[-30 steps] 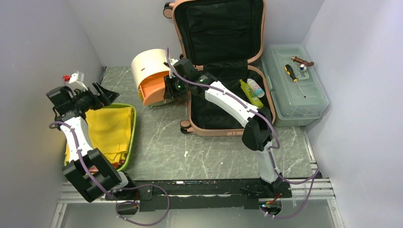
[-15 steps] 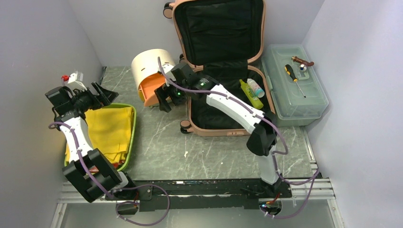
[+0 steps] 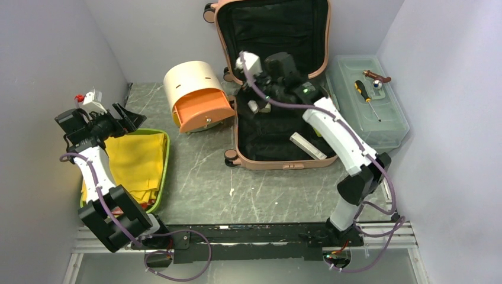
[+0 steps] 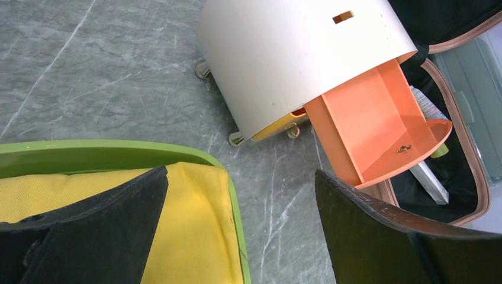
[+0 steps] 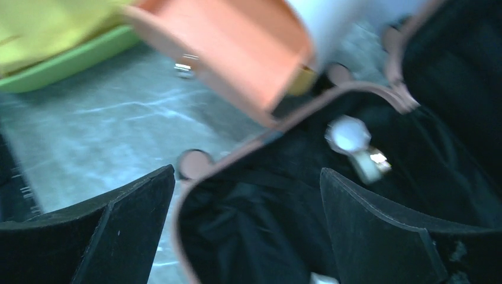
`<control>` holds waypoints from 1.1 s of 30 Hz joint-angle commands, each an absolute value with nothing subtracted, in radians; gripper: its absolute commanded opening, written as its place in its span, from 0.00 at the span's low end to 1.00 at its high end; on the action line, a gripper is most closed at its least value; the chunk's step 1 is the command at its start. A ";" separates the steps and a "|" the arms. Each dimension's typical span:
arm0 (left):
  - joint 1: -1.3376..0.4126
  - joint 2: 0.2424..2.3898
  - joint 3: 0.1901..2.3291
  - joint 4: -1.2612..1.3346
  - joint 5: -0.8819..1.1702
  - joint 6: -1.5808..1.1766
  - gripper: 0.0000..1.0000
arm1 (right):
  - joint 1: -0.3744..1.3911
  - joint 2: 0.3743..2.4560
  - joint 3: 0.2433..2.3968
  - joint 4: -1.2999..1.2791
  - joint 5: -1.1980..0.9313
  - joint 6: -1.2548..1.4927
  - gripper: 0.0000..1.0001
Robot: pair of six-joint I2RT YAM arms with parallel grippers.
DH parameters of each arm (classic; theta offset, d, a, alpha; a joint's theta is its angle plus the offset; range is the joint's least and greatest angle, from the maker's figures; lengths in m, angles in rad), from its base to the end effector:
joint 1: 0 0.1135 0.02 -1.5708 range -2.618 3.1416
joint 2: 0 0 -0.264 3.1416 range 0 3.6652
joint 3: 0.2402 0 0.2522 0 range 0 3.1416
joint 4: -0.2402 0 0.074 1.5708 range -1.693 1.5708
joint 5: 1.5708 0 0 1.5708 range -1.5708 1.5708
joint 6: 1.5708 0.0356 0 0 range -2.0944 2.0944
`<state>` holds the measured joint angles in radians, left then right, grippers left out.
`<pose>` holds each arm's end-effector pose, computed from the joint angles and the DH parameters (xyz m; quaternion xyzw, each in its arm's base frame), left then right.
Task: Open, take out, and arrange the luggage
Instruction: Open the drawer in the storage box, then pick up the makeup from the center of the board.
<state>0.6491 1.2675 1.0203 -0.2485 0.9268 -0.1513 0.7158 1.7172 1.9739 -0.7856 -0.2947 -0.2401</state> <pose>0.2381 0.1449 0.3183 -0.0886 0.7968 -0.2593 0.5385 0.2751 0.2529 0.4404 -0.4595 0.7282 0.2397 0.4484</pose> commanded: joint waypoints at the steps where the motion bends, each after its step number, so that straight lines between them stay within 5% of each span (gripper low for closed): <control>1: 0.660 1.235 1.023 -0.227 0.940 -0.141 0.99 | 0.543 1.752 1.947 -0.687 -0.310 -0.323 0.94; 17: 0.670 1.278 1.025 -0.219 0.975 -0.140 1.00 | 0.320 2.343 2.301 -0.676 -0.152 -0.013 0.97; 33: 0.685 1.304 1.031 -0.221 0.983 -0.141 0.99 | 0.277 2.482 2.273 -0.517 -0.321 0.162 0.98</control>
